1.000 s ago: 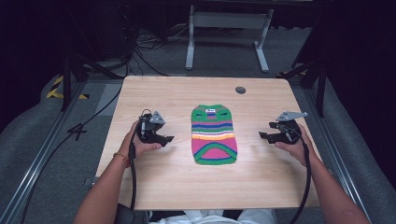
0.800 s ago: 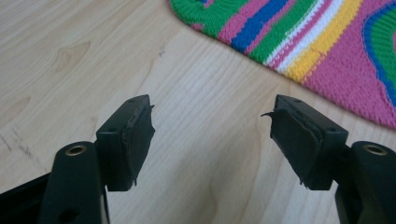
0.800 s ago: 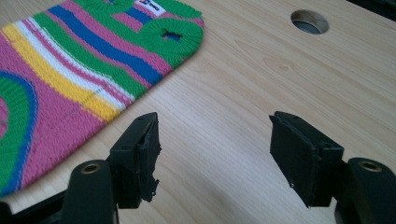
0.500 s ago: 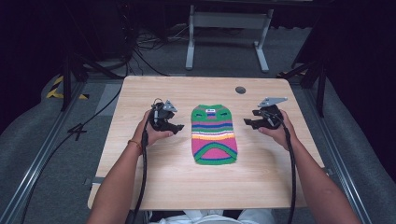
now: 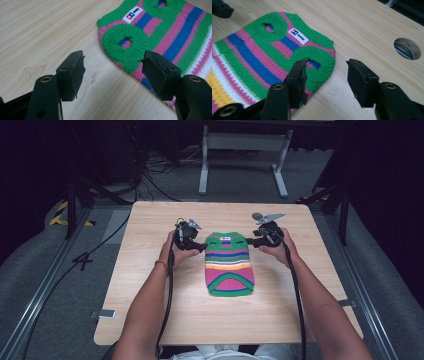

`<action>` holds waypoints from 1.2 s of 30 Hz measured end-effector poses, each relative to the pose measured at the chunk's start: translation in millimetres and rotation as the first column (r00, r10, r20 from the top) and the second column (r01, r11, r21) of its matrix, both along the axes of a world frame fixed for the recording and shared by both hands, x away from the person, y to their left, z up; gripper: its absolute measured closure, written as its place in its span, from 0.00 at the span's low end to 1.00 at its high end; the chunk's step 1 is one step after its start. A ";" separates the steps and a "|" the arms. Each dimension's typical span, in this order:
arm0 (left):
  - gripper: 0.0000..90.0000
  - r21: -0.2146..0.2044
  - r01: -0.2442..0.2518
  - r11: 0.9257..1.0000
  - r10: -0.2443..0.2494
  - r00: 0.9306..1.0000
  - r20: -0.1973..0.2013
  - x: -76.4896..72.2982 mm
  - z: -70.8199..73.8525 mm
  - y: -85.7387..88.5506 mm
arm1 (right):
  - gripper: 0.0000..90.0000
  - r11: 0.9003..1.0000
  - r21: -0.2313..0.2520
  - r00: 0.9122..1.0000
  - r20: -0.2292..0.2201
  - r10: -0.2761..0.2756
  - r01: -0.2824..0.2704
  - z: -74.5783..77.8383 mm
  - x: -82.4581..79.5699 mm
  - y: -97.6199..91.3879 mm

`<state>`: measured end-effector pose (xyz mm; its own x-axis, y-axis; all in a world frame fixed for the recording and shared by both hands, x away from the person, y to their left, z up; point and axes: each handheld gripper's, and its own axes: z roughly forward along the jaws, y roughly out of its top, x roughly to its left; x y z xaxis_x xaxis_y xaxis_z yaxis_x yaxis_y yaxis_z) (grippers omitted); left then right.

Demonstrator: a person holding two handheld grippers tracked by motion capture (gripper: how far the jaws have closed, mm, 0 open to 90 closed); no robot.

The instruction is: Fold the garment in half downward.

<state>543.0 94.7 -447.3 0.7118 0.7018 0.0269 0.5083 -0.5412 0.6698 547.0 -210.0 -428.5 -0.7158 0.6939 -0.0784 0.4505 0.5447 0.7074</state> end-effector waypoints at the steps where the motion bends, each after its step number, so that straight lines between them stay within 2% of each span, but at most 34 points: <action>1: 0.45 0.012 -0.013 1.000 0.013 1.000 -0.001 2.1 0.2 -2.8 | 0.60 1.000 -0.012 1.000 0.001 0.005 -0.005 -1.4 3.2 3.5; 3: 0.45 -0.020 -0.021 1.000 0.021 1.000 -0.009 7.4 0.4 -7.8 | 0.61 1.000 -0.006 1.000 0.002 -0.005 0.005 -2.4 8.2 7.8; 10: 0.50 -0.002 -0.031 1.000 0.031 0.999 -0.013 16.5 -4.3 -22.3 | 0.61 0.999 0.019 0.999 -0.018 -0.032 0.032 -7.1 21.6 18.4; 12: 0.51 -0.026 -0.051 0.998 0.050 0.998 -0.027 18.8 -7.8 -24.6 | 0.62 0.999 0.023 0.999 -0.020 -0.033 0.033 -10.1 23.9 21.4; 14: 0.56 -0.040 -0.026 0.999 0.024 0.999 -0.046 20.0 -11.0 -25.0 | 0.62 0.999 0.015 0.998 -0.038 -0.045 0.045 -15.5 27.9 24.6; 19: 0.62 -0.031 -0.056 0.998 0.054 0.997 -0.055 23.8 -18.3 -20.9 | 0.62 0.998 0.015 0.996 -0.057 -0.062 0.063 -23.8 32.3 27.4; 20: 0.62 -0.043 -0.060 0.997 0.057 0.996 -0.066 24.5 -20.6 -20.5 | 0.62 0.998 0.013 0.996 -0.062 -0.065 0.066 -25.8 33.3 27.9; 22: 0.62 -0.024 -0.051 0.998 0.049 0.997 -0.066 24.9 -22.8 -21.6 | 0.62 0.997 -0.013 0.995 -0.068 -0.077 0.077 -30.3 34.7 29.7; 23: 0.61 -0.034 -0.055 0.998 0.052 0.996 -0.069 25.1 -23.6 -21.7 | 0.61 0.996 -0.024 0.994 -0.071 -0.084 0.082 -31.8 35.0 30.2; 27: 0.58 -0.053 -0.058 0.997 0.054 0.996 -0.064 27.1 -25.7 -23.6 | 0.60 0.994 -0.024 0.992 -0.076 -0.105 0.104 -37.3 37.2 28.9; 28: 0.59 -0.041 -0.047 0.998 0.045 0.997 -0.057 27.2 -25.7 -25.2 | 0.60 0.994 -0.037 0.991 -0.083 -0.109 0.106 -39.3 37.7 29.0; 29: 0.59 -0.042 -0.054 0.998 0.051 0.997 -0.055 26.9 -26.1 -26.5 | 0.60 0.993 -0.022 0.989 -0.091 -0.116 0.115 -39.9 37.6 27.8; 31: 0.61 -0.032 -0.046 0.998 0.045 0.998 -0.045 27.0 -26.1 -28.3 | 0.63 0.993 -0.015 0.989 -0.094 -0.117 0.116 -40.4 37.8 27.1; 33: 0.64 -0.041 -0.049 0.998 0.047 0.998 -0.050 26.6 -26.2 -29.5 | 0.68 0.994 -0.003 0.988 -0.106 -0.111 0.111 -40.5 37.7 27.0; 34: 0.70 -0.042 -0.046 0.998 0.044 0.998 -0.051 26.6 -26.1 -29.5 | 0.74 0.995 0.007 0.988 -0.118 -0.101 0.102 -40.5 37.4 27.2; 36: 0.73 -0.040 -0.046 0.998 0.044 0.997 -0.057 26.5 -25.3 -29.5 | 0.76 0.994 0.015 0.987 -0.125 -0.101 0.104 -40.6 37.2 27.2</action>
<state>569.5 65.1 -472.7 0.6788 0.7331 -0.0424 0.5694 -0.4891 0.6607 584.2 -182.8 -469.1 -0.6439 0.7648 0.0217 0.5881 0.4766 0.6534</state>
